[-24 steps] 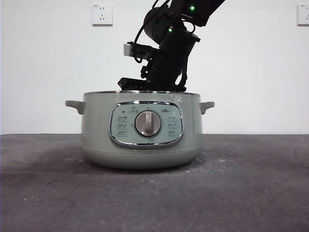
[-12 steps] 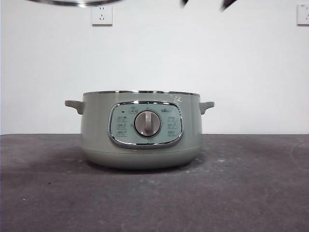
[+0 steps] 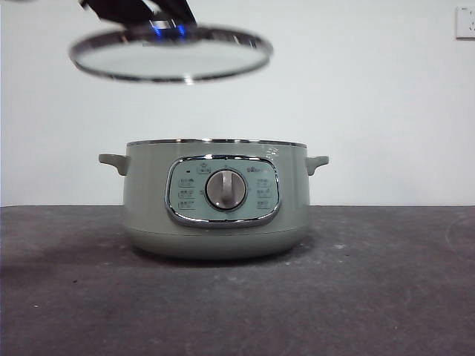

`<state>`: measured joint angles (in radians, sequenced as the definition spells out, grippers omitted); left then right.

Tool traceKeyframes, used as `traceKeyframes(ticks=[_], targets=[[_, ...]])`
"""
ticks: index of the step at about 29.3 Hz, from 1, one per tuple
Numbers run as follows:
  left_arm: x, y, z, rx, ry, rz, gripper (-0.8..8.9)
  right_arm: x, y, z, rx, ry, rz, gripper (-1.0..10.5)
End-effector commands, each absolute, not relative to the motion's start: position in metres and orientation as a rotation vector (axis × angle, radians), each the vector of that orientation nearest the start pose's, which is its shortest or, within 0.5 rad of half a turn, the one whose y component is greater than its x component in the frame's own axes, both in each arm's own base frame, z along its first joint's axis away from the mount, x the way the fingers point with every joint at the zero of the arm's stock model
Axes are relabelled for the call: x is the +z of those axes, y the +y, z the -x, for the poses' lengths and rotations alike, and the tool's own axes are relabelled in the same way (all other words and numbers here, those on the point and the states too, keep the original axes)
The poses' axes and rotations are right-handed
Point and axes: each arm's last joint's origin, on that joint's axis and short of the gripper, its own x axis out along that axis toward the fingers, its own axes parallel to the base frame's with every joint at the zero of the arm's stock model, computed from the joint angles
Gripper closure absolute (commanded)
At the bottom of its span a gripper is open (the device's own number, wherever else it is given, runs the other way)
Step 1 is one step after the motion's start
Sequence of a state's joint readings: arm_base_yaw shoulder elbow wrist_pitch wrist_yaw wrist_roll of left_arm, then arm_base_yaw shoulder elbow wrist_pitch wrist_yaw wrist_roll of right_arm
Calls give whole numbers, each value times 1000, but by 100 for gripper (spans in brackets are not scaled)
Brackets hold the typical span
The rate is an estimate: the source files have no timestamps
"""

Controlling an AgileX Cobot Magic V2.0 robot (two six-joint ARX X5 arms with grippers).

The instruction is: Pick up the pumpkin,open the lid,put the pumpkin in the pot,close the lid

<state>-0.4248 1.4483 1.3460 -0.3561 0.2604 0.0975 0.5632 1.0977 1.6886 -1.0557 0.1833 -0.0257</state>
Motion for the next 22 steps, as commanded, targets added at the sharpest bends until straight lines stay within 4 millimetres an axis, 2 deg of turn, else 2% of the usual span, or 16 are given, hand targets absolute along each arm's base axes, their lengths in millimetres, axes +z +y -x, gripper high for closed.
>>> traceKeyframes(ticks=[1, 11, 22], targets=[[355, -150, -301, -718, 377, -139, 822, 484, 74, -127, 378, 421, 174, 289], [317, -175, -330, -741, 405, -148, 822, 482, 65, -113, 376, 454, 181, 289], [293, -182, -347, -737, 432, -152, 822, 479, 65, -112, 375, 484, 191, 289]])
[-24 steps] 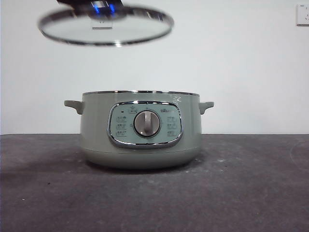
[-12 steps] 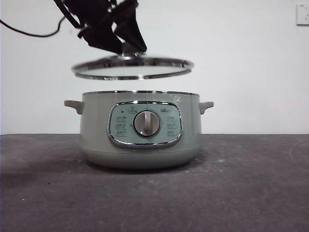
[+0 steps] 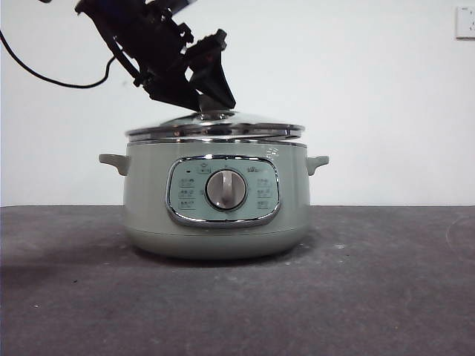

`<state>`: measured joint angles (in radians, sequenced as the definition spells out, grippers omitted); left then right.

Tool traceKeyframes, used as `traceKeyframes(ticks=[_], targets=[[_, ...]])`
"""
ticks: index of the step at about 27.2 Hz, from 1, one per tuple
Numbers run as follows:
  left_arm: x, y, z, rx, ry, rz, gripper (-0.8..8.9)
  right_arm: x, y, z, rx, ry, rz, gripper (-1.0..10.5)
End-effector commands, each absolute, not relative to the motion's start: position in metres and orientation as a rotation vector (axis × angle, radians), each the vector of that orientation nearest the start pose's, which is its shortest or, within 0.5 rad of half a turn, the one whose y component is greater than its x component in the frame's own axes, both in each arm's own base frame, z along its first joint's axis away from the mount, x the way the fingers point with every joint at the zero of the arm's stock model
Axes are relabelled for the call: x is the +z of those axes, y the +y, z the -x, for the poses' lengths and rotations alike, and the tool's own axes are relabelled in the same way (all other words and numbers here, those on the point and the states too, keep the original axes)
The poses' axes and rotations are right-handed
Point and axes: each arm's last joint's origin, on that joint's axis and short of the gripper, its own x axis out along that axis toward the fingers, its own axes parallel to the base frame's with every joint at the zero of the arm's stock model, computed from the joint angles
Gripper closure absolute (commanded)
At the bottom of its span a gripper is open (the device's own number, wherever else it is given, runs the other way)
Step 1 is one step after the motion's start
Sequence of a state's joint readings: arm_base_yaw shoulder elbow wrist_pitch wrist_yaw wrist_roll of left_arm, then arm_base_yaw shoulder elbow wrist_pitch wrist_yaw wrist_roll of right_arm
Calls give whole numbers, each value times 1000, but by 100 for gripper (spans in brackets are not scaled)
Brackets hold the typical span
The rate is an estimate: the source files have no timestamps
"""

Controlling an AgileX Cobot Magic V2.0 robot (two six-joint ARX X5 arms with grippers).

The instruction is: Pick up the pumpkin,open the lid,put the pumpkin in the pot,close the lid

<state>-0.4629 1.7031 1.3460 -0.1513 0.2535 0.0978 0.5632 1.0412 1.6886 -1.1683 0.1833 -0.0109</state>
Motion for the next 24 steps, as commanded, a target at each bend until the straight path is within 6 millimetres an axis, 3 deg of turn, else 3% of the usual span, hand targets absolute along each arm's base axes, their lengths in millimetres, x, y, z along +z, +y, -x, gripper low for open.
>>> traceKeyframes(ticks=[1, 13, 15, 19, 24], targets=[[291, -183, -348, -737, 434, -152, 822, 479, 65, -112, 375, 484, 191, 289], [281, -185, -352, -715, 469, -160, 802, 479, 64, -111, 375, 491, 194, 289], [280, -185, -352, -715, 474, -161, 695, 478, 64, -111, 375, 503, 198, 289], [280, -184, -352, -714, 480, -158, 240, 475, 65, -109, 421, 541, 198, 290], [282, -181, -348, -711, 512, -161, 220, 472, 65, -107, 474, 575, 192, 290]])
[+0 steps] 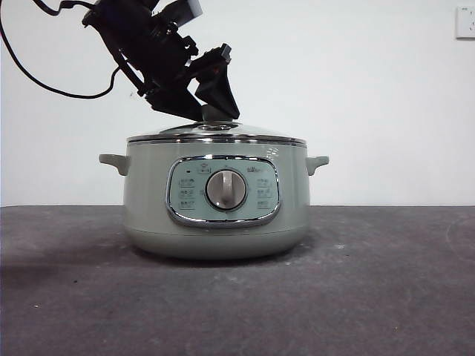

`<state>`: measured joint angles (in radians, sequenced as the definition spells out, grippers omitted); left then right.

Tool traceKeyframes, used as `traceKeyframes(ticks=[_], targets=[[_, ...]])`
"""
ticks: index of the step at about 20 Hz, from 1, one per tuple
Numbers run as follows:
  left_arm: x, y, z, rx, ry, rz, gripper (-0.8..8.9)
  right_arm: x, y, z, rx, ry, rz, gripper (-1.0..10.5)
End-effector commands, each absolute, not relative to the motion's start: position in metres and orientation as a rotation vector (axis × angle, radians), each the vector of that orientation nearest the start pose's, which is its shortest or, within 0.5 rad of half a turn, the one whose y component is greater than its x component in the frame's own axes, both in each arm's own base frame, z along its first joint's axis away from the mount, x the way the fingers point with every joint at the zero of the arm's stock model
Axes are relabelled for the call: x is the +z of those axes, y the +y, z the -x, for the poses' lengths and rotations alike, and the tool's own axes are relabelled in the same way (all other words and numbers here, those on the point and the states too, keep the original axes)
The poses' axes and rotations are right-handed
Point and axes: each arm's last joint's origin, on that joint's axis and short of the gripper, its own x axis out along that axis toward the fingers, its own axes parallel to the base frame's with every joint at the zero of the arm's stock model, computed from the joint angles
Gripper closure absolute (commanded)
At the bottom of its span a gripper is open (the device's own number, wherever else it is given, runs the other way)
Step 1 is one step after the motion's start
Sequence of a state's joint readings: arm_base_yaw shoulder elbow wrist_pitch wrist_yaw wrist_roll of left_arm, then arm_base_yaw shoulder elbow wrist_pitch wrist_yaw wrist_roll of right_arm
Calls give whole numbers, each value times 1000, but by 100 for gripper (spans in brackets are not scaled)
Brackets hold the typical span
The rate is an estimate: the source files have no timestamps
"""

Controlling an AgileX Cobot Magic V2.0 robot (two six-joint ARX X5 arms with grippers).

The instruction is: Pick up the pumpkin,open the lid,put the pumpkin in the pot,close the lid

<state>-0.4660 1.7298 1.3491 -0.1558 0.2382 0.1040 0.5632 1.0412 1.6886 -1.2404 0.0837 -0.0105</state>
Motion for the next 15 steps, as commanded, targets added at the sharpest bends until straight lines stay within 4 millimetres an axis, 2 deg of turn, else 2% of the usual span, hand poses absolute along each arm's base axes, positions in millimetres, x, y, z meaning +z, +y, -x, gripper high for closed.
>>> traceKeyframes(ticks=[1, 5, 9, 13, 15], targets=[[284, -181, -346, -711, 515, -161, 221, 472, 65, -107, 473, 583, 195, 290], [299, -175, -335, -711, 516, -160, 220, 468, 65, -106, 502, 625, 197, 290], [335, -159, -301, -717, 523, -152, 221, 465, 66, -103, 570, 677, 187, 290], [384, -131, -239, -787, 509, -85, 221, 461, 68, -102, 622, 729, 179, 310], [404, -115, -205, -829, 495, -42, 239, 462, 70, -101, 710, 741, 147, 424]])
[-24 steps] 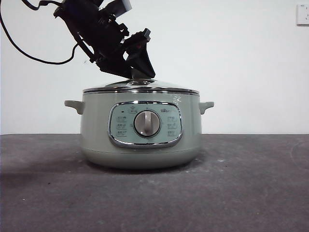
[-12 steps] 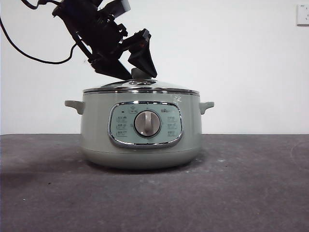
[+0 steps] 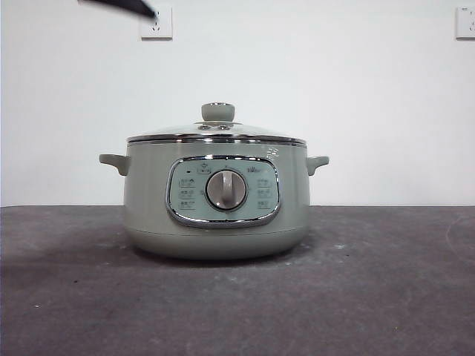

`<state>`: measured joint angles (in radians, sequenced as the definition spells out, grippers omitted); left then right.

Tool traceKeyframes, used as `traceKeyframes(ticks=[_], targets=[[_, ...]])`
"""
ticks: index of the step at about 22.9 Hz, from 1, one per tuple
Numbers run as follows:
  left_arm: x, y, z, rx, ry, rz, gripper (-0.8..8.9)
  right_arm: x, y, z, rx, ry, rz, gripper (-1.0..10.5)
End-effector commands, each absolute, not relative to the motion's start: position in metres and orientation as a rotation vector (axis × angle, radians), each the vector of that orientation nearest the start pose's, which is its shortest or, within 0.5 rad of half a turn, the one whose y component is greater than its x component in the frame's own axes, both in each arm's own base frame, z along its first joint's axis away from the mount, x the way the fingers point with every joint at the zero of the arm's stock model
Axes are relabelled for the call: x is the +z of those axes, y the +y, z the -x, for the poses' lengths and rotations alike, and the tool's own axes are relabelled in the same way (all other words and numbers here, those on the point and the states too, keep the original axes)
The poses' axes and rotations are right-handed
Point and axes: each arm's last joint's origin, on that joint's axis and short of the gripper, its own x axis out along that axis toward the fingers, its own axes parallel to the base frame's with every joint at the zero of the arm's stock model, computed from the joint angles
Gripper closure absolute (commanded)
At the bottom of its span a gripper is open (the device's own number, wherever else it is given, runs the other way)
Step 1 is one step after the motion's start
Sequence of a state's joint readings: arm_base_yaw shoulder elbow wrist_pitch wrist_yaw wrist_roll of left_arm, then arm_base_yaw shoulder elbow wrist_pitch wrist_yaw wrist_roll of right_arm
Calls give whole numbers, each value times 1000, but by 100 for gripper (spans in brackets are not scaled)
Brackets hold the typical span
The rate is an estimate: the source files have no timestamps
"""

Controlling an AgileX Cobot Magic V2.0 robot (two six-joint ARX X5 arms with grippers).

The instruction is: Pick up the pumpkin,open the lid,put the pumpkin in the pot,close the lid

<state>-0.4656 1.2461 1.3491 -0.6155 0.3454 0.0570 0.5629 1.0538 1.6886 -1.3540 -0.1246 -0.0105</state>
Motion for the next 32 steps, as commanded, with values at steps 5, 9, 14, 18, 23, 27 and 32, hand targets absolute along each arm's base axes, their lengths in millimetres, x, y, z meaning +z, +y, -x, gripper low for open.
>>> traceKeyframes(ticks=[5, 9, 14, 18, 23, 27, 32], targets=[[423, -84, -144, -830, 486, -43, 817, 462, 71, -101, 741, 747, 135, 834], [424, -75, -126, -828, 511, -45, 818, 462, 71, -101, 740, 747, 135, 958], [422, -75, -125, -825, 535, -47, 818, 462, 71, -101, 736, 747, 133, 957], [421, -75, -126, -822, 540, -47, 817, 462, 71, -100, 731, 750, 124, 946], [421, -75, -126, -821, 539, -47, 817, 462, 70, -100, 729, 747, 127, 946], [421, -75, -126, -822, 539, -47, 817, 462, 70, -99, 729, 745, 127, 946], [421, -75, -126, -821, 539, -47, 817, 462, 70, -99, 729, 745, 127, 946]])
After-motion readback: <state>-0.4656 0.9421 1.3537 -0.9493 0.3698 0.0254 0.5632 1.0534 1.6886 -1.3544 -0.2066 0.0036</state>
